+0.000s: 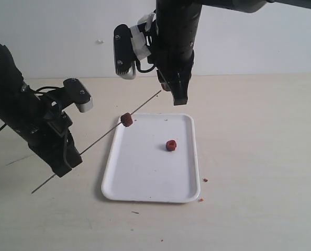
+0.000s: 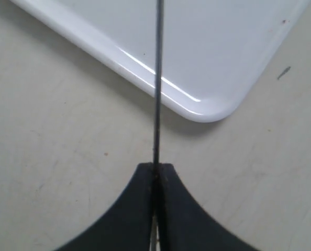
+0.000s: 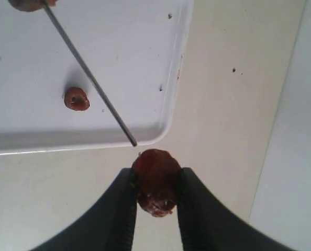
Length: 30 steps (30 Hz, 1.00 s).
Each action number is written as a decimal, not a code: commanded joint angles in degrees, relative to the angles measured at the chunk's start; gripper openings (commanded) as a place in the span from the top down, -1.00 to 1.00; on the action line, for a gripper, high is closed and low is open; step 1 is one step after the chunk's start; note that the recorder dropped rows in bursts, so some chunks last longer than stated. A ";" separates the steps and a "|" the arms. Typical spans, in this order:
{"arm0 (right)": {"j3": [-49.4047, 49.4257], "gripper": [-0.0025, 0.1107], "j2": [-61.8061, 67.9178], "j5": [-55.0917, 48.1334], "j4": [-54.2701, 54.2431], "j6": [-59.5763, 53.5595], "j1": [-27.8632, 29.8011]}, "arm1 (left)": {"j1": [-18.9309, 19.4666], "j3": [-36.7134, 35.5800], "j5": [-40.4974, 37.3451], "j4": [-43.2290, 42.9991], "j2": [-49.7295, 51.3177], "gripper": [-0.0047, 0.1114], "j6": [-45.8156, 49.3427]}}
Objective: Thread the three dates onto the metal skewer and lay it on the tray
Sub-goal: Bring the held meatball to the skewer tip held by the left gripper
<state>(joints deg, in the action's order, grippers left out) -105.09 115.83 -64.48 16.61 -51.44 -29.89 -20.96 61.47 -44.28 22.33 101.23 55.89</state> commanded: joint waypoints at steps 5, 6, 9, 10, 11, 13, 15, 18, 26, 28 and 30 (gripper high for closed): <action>0.00 0.48 -0.67 0.86 -0.93 0.55 -0.13 | -0.27 0.50 1.22 0.98 -0.56 0.92 -0.59; 0.00 0.48 -0.67 0.98 -1.30 0.55 -0.13 | -0.27 0.50 1.25 0.98 -0.56 0.92 -0.59; 0.00 0.48 -0.67 1.09 -1.85 0.55 -0.13 | -0.27 0.50 1.51 1.33 -0.56 0.92 0.08; 0.00 0.48 -0.67 1.09 -1.85 0.55 -0.13 | -0.27 0.50 1.52 1.80 -0.56 0.92 0.79; 0.00 0.48 -0.67 1.09 -1.85 0.55 -0.13 | -0.27 0.50 1.66 2.57 -0.56 0.92 1.74; 0.00 0.48 -0.67 1.09 -1.85 0.55 -0.13 | -0.27 0.50 1.66 4.45 -0.56 0.92 3.19; 0.00 0.48 -0.67 1.09 -2.64 0.55 -0.13 | -0.27 0.50 1.66 5.13 -0.56 0.92 3.69; 0.00 0.48 -0.67 1.09 -3.18 0.55 -0.13 | -0.27 0.50 1.66 5.13 -0.56 0.92 3.69; 0.00 0.48 -0.67 0.88 -3.26 0.55 -1.12 | -0.27 0.50 0.04 4.42 -0.56 0.92 3.69; 0.00 0.48 -0.67 0.88 -3.12 0.55 -2.13 | -0.27 0.50 0.57 4.55 -0.56 0.92 3.69; 0.00 0.48 -0.67 0.62 -3.37 0.55 -2.54 | -0.27 0.50 1.67 4.99 -0.56 0.92 3.69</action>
<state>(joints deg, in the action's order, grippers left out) -105.09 115.72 -63.90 13.94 -51.31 -31.79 -20.96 61.47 -43.89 26.22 101.23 59.28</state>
